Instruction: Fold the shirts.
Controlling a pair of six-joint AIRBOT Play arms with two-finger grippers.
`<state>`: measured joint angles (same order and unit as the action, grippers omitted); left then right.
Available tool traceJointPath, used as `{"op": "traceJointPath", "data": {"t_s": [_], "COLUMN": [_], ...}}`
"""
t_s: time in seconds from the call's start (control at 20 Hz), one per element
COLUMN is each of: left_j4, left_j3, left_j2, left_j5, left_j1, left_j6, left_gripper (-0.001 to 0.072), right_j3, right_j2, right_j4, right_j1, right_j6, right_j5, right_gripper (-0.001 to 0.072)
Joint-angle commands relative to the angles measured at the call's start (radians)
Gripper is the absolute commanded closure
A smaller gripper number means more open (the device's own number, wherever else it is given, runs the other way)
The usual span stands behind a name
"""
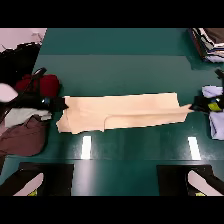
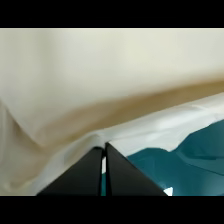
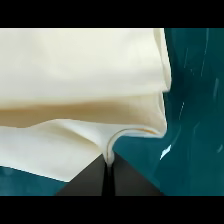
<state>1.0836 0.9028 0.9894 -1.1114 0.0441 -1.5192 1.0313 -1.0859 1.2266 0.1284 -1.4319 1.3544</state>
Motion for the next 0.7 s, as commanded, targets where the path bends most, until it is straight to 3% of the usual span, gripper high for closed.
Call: {"op": "traceJointPath", "data": {"t_s": [0.0, 0.2, 0.25, 0.3, 0.35, 0.4, 0.55, 0.6, 0.65], "left_j4": [0.002, 0.002, 0.001, 0.002, 0.002, 0.001, -0.033, -0.056, -0.067], "left_j3": [0.118, 0.190, 0.196, 0.210, 0.233, 0.257, 0.317, 0.317, 0.317], "left_j2": [0.231, 0.340, 0.340, 0.339, 0.339, 0.339, 0.339, 0.339, 0.340], "left_j5": [0.133, 0.219, 0.240, 0.239, 0.216, 0.175, 0.068, 0.060, 0.055], "left_j1": [0.000, -0.002, -0.001, -0.001, -0.001, -0.001, -0.001, 0.002, 0.010], "left_j6": [0.061, 0.057, 0.052, 0.053, 0.053, 0.053, 0.053, 0.054, 0.054], "left_gripper": [0.0683, 0.0680, 0.0674, 0.0459, 0.0241, 0.0206, 0.0205, 0.0205, 0.0206], "right_j3": [0.150, 0.288, 0.319, 0.348, 0.371, 0.387, 0.385, 0.364, 0.335], "right_j2": [-0.235, -0.409, -0.436, -0.460, -0.475, -0.481, -0.480, -0.479, -0.479], "right_j4": [-0.005, -0.024, -0.062, -0.118, -0.172, -0.219, -0.229, -0.232, -0.233], "right_j1": [-0.080, -0.085, -0.074, -0.053, -0.026, 0.003, 0.097, 0.137, 0.167], "right_j6": [-0.001, -0.010, 0.002, 0.020, 0.052, 0.093, 0.139, 0.151, 0.151], "right_j5": [-0.071, -0.068, -0.064, -0.053, -0.030, 0.005, 0.089, 0.098, 0.102], "right_gripper": [0.0696, 0.0692, 0.0625, 0.0427, 0.0354, 0.0350, 0.0321, 0.0268, 0.0110]}}
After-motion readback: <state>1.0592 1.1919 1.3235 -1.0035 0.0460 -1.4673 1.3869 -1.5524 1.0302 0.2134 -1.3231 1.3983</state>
